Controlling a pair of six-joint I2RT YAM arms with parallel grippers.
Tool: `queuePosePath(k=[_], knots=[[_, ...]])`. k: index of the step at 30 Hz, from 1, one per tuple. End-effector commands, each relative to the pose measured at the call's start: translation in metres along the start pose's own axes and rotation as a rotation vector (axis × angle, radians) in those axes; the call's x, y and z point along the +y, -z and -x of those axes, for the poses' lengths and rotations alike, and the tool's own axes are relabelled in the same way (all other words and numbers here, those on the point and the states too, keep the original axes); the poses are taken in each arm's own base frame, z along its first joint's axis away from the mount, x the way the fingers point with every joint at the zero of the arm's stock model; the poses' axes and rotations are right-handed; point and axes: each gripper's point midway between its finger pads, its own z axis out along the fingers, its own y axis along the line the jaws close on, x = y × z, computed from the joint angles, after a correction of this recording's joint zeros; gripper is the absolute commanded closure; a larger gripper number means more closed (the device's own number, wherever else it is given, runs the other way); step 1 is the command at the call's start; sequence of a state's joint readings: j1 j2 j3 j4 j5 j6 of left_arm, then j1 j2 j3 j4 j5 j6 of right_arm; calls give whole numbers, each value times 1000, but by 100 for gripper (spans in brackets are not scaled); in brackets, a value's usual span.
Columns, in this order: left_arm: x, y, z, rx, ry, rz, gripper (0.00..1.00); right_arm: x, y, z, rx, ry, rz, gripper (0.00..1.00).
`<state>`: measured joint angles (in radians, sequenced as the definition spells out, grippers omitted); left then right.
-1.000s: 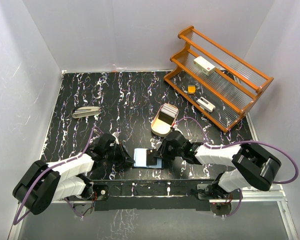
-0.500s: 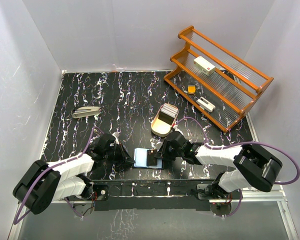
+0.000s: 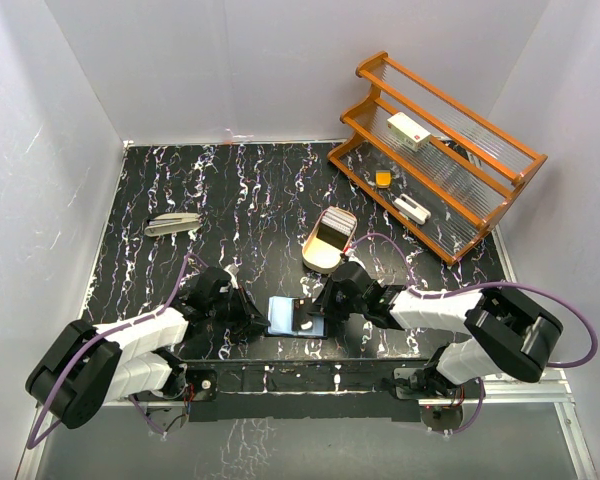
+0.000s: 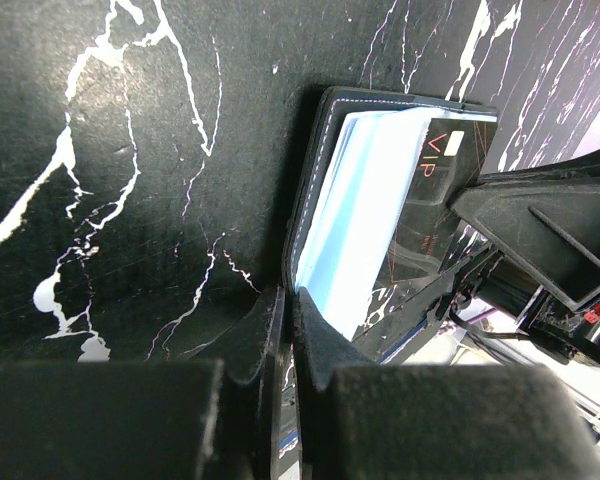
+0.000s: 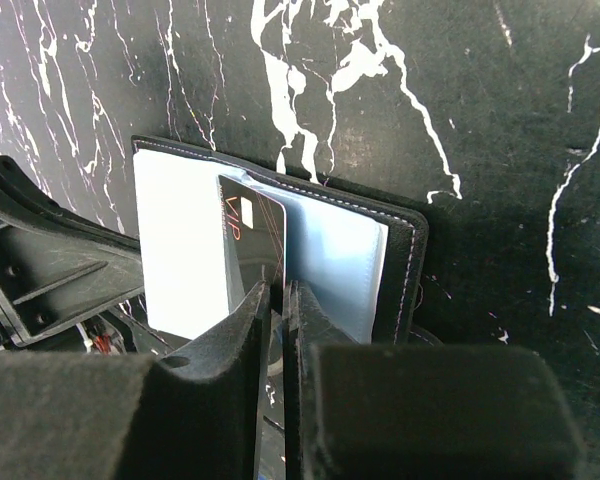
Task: Put the credit cards into the card holder
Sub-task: Insert the credit card into the card holder.
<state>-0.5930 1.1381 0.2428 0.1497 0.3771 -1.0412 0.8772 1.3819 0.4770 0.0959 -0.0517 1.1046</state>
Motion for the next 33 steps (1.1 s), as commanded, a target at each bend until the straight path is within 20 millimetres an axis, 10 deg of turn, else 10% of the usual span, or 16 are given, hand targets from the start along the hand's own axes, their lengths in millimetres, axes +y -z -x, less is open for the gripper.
queuePosePath(k=[1,13,22,33], knots=[[14,-1,-11,37,14,42,100,14,-3,8,-32,23,33,93],[14,-1,-11,38,18,41,100,20,-7,4,-24,23,41,93],[16,-1,-12,37,16,44,100,14,3,10,-48,66,-42,68],[14,-1,-12,39,18,40,100,21,2,7,-28,69,-23,65]])
